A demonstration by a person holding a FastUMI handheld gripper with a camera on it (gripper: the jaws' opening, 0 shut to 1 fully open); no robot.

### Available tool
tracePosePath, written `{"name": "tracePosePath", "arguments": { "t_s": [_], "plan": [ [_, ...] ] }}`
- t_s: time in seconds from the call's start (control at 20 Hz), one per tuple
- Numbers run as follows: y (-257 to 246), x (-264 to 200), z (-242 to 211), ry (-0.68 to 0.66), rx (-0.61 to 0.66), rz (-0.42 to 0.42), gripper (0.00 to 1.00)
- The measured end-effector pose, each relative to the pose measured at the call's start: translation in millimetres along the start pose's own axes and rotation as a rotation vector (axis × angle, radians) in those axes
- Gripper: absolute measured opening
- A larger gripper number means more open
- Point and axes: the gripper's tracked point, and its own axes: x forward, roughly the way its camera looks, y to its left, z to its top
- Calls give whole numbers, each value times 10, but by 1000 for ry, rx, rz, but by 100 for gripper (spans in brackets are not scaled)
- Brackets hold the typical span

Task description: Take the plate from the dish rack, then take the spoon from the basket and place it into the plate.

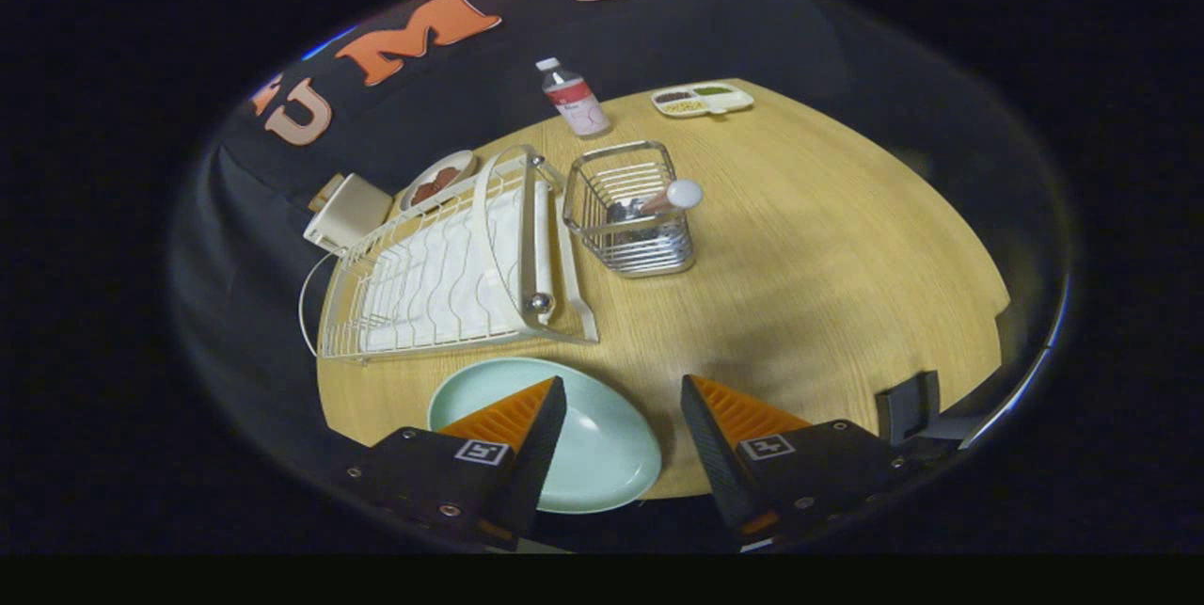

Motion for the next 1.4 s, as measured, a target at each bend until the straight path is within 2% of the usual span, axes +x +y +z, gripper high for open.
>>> {"name": "tracePosePath", "arguments": {
  "t_s": [0.15, 0.35, 0.5, 0.6, 0.75, 1.0, 1.1, 1.3, 1.4],
  "plan": [
    [-75, -39, 314, -145, -42, -22, 80],
    [-119, -39, 633, -286, -83, -27, 79],
    [-165, 22, 837, -372, -134, -49, 74],
    [-154, 71, 979, -431, -175, -56, 70],
    [-158, 152, 1034, -456, -201, -64, 57],
    [-200, 229, 1131, -506, -292, -134, 33],
    [-135, 216, 1146, -517, -298, -117, 23],
    [-59, 167, 1131, -510, -296, -84, 13],
    [30, 87, 1108, -493, -289, -41, 12]
  ]
}}
